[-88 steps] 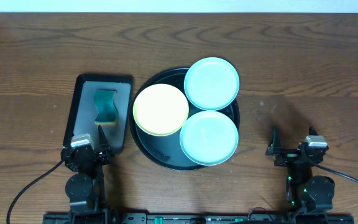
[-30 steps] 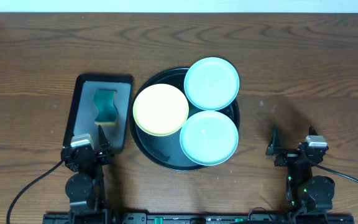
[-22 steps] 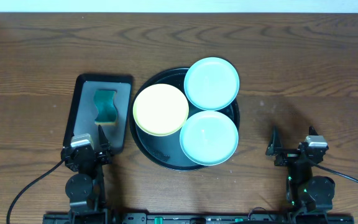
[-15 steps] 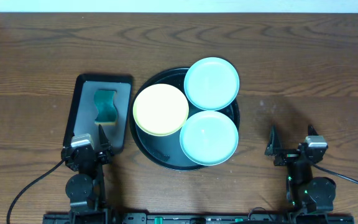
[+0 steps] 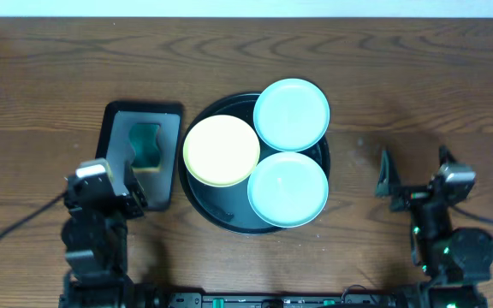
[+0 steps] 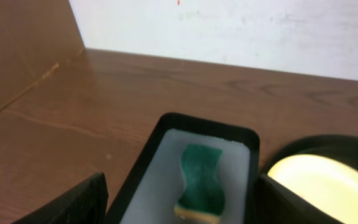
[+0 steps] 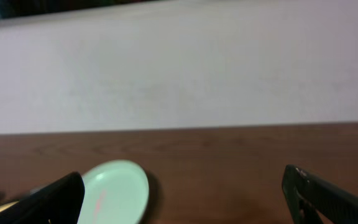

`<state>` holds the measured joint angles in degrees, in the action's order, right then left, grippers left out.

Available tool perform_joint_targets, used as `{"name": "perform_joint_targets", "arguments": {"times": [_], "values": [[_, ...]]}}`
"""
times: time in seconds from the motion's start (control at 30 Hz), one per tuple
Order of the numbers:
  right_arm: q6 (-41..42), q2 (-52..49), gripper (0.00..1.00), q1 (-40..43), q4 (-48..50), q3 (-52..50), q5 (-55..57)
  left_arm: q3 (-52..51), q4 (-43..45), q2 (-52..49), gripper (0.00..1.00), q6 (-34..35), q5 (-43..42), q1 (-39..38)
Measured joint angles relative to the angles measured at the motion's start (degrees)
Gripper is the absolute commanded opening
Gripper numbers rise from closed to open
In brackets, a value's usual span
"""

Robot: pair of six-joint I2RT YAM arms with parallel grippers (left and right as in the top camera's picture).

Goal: Clean dirty plates on tray and stack at the side
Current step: 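Move right gripper to the yellow plate rim and grip it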

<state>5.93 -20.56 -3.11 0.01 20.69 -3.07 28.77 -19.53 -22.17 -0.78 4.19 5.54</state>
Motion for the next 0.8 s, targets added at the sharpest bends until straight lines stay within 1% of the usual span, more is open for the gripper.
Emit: {"name": "perform_joint_targets", "arguments": {"times": [0.13,0.2,0.23,0.27,0.3,0.33,0.4,0.43,0.47,0.53,0.63,0.67,0.7,0.73,0.77,0.8], "values": [[0.0,-11.9,0.99,0.0,-3.8,11.4,-1.9,12.1,-6.8,-10.3,0.75,1.6,-1.3,0.0],[0.1,-20.4,0.99,0.0,-8.3,19.6,-4.0,20.5,-12.6,-18.0,0.75,2.3,-2.2,0.0],[0.2,-23.8,0.99,0.0,-12.7,23.3,-5.2,22.9,-14.3,-20.6,0.75,2.3,-2.4,0.0],[0.2,-27.2,0.99,0.0,-15.4,26.7,-6.4,27.7,-21.5,-24.6,0.75,2.5,-2.8,0.0],[0.2,-30.5,0.99,0.0,-17.4,30.0,-7.7,30.5,-23.5,-27.1,0.75,2.5,-3.0,0.0],[0.2,-35.0,0.99,0.0,-19.9,34.3,-9.4,36.2,-27.4,-32.3,0.75,2.5,-3.7,0.0],[0.4,-39.9,0.99,0.0,-24.9,39.4,-11.7,43.0,-33.1,-38.8,0.75,2.5,-4.9,0.0],[0.4,-44.2,0.99,0.0,-28.7,43.7,-13.5,47.5,-36.1,-43.0,0.75,2.5,-5.9,0.0],[0.6,-45.8,0.99,0.0,-30.6,45.3,-14.3,50.0,-37.6,-45.6,0.75,2.5,-6.8,0.0],[0.5,-53.2,0.99,0.0,-39.5,52.6,-16.6,55.8,-41.0,-51.5,0.76,2.5,-8.5,0.0],[0.6,-60.8,0.99,0.0,-47.6,59.4,-18.3,59.0,-42.0,-57.0,0.75,2.5,-9.8,0.0],[0.6,-62.6,0.99,0.0,-48.3,60.5,-18.6,59.2,-42.0,-58.2,0.94,2.5,-10.1,0.0],[0.7,-65.7,0.99,0.0,-48.3,61.4,-19.3,59.3,-42.2,-60.1,0.98,2.5,-10.3,0.0],[0.9,-66.6,0.97,0.0,-48.1,61.4,-19.6,59.3,-42.3,-61.1,0.98,2.3,-10.3,0.0],[1.3,-68.1,0.89,0.0,-47.2,61.4,-20.6,59.3,-42.8,-61.9,0.98,2.6,-10.5,0.0],[1.8,-69.3,0.84,0.0,-46.1,61.4,-22.2,59.3,-43.1,-63.1,0.98,2.7,-10.6,0.0]]}}
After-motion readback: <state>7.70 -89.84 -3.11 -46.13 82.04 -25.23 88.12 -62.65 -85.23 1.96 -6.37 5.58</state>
